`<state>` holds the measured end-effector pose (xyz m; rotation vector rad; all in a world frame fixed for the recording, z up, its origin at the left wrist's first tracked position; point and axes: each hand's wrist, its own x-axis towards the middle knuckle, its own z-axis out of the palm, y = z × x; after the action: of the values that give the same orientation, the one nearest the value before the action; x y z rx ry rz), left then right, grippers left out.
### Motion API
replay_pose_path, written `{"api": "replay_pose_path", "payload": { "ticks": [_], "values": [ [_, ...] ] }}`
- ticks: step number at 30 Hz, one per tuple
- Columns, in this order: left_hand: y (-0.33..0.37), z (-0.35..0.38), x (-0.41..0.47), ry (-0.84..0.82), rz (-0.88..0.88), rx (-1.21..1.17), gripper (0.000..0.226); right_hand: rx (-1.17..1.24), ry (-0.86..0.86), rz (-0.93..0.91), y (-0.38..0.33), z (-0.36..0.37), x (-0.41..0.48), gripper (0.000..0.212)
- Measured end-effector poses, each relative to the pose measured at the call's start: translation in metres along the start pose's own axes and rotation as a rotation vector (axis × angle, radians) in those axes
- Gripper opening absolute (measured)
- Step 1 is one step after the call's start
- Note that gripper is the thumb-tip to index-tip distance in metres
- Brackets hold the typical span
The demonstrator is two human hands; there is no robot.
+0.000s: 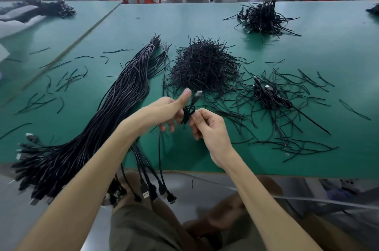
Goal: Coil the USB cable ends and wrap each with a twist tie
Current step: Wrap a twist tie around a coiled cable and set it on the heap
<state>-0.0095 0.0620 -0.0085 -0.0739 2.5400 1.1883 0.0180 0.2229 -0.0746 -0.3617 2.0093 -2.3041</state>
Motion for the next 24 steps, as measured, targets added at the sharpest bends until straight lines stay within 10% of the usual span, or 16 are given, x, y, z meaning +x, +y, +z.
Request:
{"api": "replay_pose_path", "payload": {
  "ticks": [9, 16, 24],
  "values": [
    [0.008, -0.005, -0.008, -0.22, -0.128, 0.226, 0.088, -0.062, 0.017, -0.012, 0.004, 0.002, 0.0, 0.034],
    [0.015, -0.009, -0.014, 0.04, 0.292, 0.171, 0.021, -0.04, -0.009, -0.028, -0.002, 0.003, -0.001, 0.036],
    [0.001, 0.013, -0.019, 0.171, 0.654, -0.122, 0.032, 0.061, 0.061, 0.045, -0.003, -0.003, -0.001, 0.035]
  ]
}}
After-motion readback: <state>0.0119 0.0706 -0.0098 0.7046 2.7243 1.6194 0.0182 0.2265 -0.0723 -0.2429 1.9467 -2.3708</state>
